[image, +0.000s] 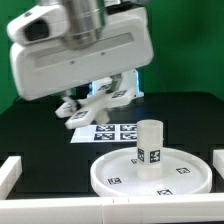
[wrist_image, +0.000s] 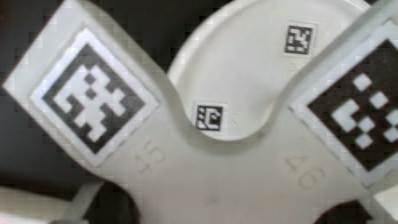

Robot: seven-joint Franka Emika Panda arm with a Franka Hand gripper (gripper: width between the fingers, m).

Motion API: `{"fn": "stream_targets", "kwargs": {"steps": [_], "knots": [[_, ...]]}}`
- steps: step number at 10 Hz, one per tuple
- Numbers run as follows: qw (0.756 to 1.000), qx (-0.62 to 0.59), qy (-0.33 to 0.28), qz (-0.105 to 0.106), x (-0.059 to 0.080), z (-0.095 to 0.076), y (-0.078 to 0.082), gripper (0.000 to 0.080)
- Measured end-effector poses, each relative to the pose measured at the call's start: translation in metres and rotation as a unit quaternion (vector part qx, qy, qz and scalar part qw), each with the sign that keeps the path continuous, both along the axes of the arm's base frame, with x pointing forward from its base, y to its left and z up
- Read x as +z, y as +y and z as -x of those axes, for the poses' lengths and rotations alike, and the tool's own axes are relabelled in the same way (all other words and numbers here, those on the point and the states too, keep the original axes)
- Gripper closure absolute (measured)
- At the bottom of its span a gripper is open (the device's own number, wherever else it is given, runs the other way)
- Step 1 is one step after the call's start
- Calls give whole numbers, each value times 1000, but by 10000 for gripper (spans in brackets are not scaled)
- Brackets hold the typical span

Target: Assemble round table

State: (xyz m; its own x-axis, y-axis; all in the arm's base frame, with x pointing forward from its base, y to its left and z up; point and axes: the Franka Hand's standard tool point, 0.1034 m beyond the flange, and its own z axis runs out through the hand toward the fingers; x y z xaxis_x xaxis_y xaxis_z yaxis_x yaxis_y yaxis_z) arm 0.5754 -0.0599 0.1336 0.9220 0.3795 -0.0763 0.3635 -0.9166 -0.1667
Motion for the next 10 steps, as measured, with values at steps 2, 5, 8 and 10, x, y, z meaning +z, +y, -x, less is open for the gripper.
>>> {"fn": "stream_targets", "kwargs": {"steps": [2,5,8,10], "knots": [[1000,19,-17,1,1,1,6,347],[996,79,-45,24,3,-2,10,347],[991,113,-67,40,9,16,42,347],[991,109,-65,40,7,16,38,347]]}}
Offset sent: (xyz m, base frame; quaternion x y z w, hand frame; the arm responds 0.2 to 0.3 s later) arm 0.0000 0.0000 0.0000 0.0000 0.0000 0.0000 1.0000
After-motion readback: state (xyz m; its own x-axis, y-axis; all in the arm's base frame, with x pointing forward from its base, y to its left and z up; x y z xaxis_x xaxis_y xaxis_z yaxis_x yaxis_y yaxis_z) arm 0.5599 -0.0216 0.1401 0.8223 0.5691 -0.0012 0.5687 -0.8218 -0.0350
